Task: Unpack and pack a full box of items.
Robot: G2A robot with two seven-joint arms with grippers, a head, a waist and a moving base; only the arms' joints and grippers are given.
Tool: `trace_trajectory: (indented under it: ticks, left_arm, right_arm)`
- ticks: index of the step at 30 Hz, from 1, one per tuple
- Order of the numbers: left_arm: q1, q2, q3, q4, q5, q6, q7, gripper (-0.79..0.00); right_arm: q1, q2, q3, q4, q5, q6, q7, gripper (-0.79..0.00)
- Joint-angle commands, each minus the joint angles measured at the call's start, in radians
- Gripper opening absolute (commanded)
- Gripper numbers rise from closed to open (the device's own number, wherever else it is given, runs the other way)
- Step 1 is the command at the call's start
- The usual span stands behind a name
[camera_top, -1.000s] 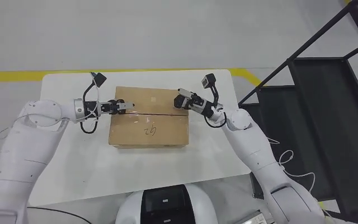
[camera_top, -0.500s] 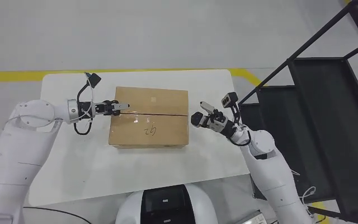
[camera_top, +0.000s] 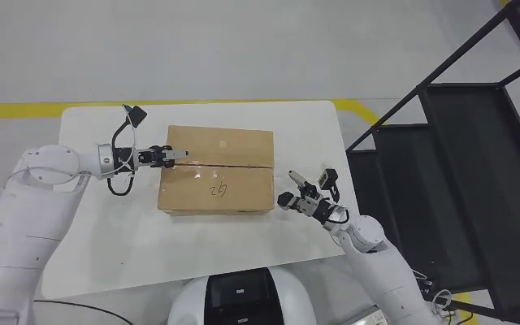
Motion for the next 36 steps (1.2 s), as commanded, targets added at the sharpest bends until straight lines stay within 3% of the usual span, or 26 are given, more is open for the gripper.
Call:
trace_trajectory:
  ticks: [1, 11, 20, 36]
  left_arm:
    - [0.0, 0.0, 0.0, 0.0, 0.0, 0.0, 0.0, 0.0]
    - [0.0, 0.0, 0.0, 0.0, 0.0, 0.0, 0.0, 0.0]
    - [0.0, 0.0, 0.0, 0.0, 0.0, 0.0, 0.0, 0.0]
    - [0.0, 0.0, 0.0, 0.0, 0.0, 0.0, 0.0, 0.0]
  right_arm:
    - [0.03, -0.006, -0.013, 0.044, 0.014, -0.04, -0.021, 0.0]
    - [0.167, -0.049, -0.113, 0.213, 0.134, -0.21, -0.046, 0.0]
    - [0.179, -0.065, -0.12, 0.252, 0.179, -0.381, -0.018, 0.0]
    - [0.124, -0.055, -0.089, 0.063, 0.046, -0.369, -0.035, 0.0]
